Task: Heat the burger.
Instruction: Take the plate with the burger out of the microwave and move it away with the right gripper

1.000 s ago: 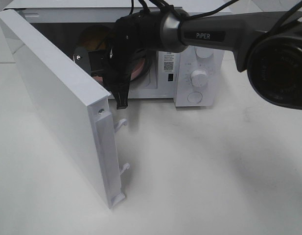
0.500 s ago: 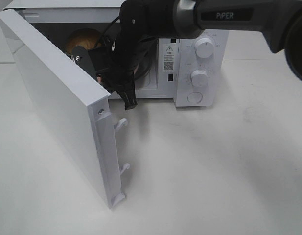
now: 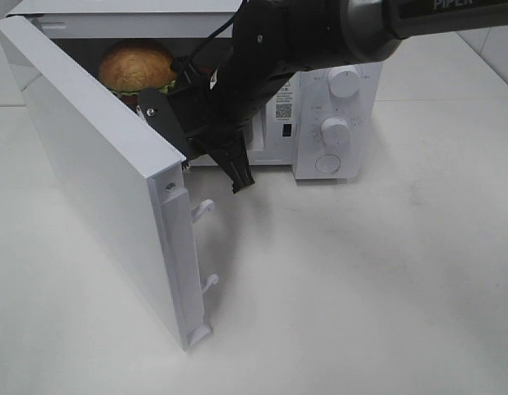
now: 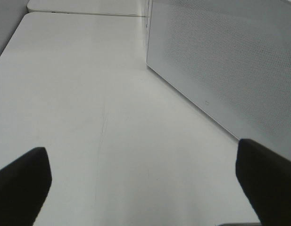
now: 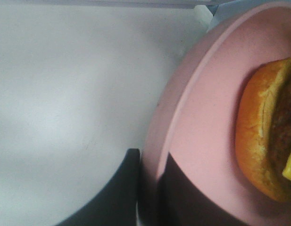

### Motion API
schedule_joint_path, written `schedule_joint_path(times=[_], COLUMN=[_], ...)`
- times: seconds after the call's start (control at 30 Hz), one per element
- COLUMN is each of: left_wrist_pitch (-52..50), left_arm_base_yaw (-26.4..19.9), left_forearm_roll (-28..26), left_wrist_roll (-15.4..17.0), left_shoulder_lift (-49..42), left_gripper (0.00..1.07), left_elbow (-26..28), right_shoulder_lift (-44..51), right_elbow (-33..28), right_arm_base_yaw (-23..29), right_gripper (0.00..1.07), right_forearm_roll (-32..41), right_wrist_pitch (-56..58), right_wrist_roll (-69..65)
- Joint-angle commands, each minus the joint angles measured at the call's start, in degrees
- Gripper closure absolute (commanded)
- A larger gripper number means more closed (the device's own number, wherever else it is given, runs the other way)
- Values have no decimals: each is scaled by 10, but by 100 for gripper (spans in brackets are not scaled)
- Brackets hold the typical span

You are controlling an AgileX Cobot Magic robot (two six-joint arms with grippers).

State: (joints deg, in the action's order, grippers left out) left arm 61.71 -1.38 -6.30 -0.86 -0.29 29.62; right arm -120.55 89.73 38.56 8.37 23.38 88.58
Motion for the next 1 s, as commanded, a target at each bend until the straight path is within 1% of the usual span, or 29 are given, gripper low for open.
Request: schedule_joint_path(times=[0.03, 0.07, 0.13, 0.17, 0.23, 0.27, 0.3, 0.33, 0.37, 0.43, 0.47, 0.5, 0.53, 0.57, 0.6, 0.63, 0.67, 0.7, 0.77, 0.83, 0.87, 0.93, 1.0], left_wrist_pitch=[-4, -4, -4, -4, -4, -4, -4, -4, -4, -4, -4, -4, -4, -4, -4, -4, -4, -4, -4, -4, -4, -4, -4], left_arm_base_yaw=[-1, -1, -1, -1, -1, -1, -1, -1, -1, -1, -1, -1, -1, -1, -1, -1, -1, -1, -1, -1, -1, -1, -1], left_forearm_roll=[-1, -1, -1, -1, -1, -1, -1, -1, -1, -1, -1, -1, -1, -1, -1, -1, -1, -1, -1, -1, -1, -1, -1], left_wrist_roll=[-1, -1, -1, -1, -1, -1, -1, -1, -1, -1, -1, -1, -1, -1, -1, -1, -1, -1, -1, -1, -1, -1, -1], left_shoulder_lift=[-3, -3, -3, -3, -3, -3, -3, -3, -3, -3, -3, -3, -3, -3, -3, -3, -3, -3, -3, -3, -3, -3, -3], left_gripper=[6, 6, 6, 6, 6, 6, 6, 6, 6, 6, 6, 6, 6, 6, 6, 6, 6, 6, 6, 6, 6, 6, 6], left_elbow=[-1, -1, -1, -1, -1, -1, -1, -1, -1, -1, -1, -1, -1, -1, -1, -1, -1, -1, -1, -1, -1, -1, -1], right_shoulder_lift=[44, 44, 60, 60, 77, 77, 90, 90, 104, 112, 129, 129, 146, 146, 164, 172, 172, 190, 197, 225, 225, 262, 271], right_elbow=[-46, -46, -74, -74, -100, -100, -121, -121, -139, -150, -169, -169, -193, -193, -218, -228, -228, -254, -264, -299, -299, -346, -355], right_arm_base_yaw=[-4, -4, -14, -14, -28, -28, -33, -33, -41, -41, -44, -44, -44, -44, -45, -45, -45, -45, -45, -44, -44, -44, -44], right_gripper=[107, 107, 107, 107, 107, 107, 107, 107, 107, 107, 107, 107, 107, 107, 107, 107, 107, 107, 107, 107, 107, 107, 107], right_forearm_roll=[5, 5, 7, 7, 19, 19, 19, 19, 19, 19, 21, 21, 33, 33, 44, 48, 48, 48, 48, 48, 48, 47, 47], right_wrist_pitch=[-69, -69, -75, -75, -75, -75, -75, -75, -75, -76, -79, -79, -88, -88, -90, -90, -90, -90, -90, -90, -90, -90, -90], right_wrist_roll=[10, 10, 17, 17, 34, 34, 45, 45, 50, 52, 52, 52, 61, 61, 76, 83, 83, 93, 96, 97, 97, 97, 97])
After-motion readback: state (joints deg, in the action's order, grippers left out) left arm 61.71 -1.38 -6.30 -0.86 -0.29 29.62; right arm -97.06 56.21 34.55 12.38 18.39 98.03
